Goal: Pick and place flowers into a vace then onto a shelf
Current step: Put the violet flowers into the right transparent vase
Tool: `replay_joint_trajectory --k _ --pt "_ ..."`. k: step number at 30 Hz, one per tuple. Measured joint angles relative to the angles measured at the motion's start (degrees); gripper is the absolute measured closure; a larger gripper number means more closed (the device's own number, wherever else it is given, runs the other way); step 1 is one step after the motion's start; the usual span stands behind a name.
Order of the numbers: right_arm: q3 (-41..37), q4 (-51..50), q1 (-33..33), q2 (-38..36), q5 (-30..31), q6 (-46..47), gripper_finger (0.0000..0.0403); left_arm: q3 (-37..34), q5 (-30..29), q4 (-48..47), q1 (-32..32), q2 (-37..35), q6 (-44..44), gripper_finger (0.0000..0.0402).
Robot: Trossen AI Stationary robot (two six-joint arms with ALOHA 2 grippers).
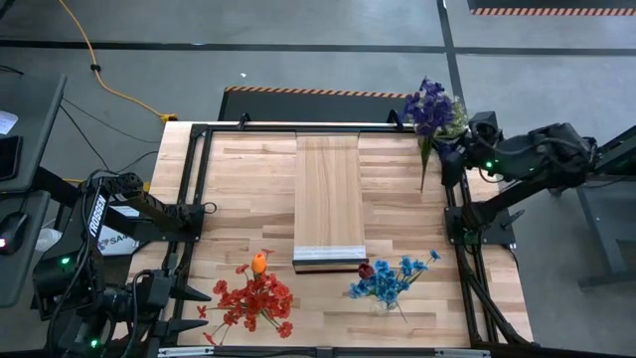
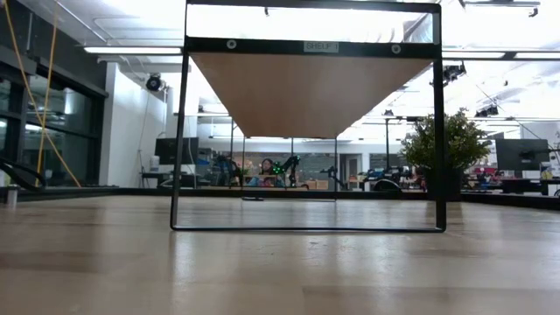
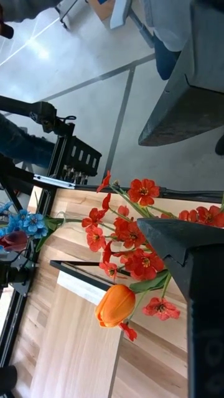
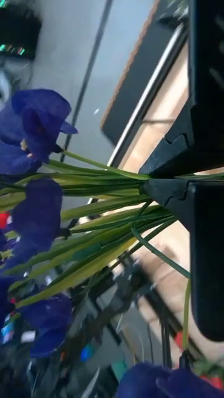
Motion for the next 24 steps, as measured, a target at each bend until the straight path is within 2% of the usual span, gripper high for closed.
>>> replay_joint_trajectory --k 6,18,24 --pt "1.7 5.98 4.71 0.01 2.51 -6.53 0.0403 0.0 0.0 -0.01 0.0 0.0 0.0 0.0169" --pt "2.81 9.88 18.4 0.07 11.47 -7.72 0.0403 -0.01 0.0 0.01 0.0 0.0 -0.01 0.0169" --pt "2.81 18.55 25.84 0.68 16.48 -15.15 0.0403 0.0 -0.02 0.01 0.0 0.0 -0.02 0.0169"
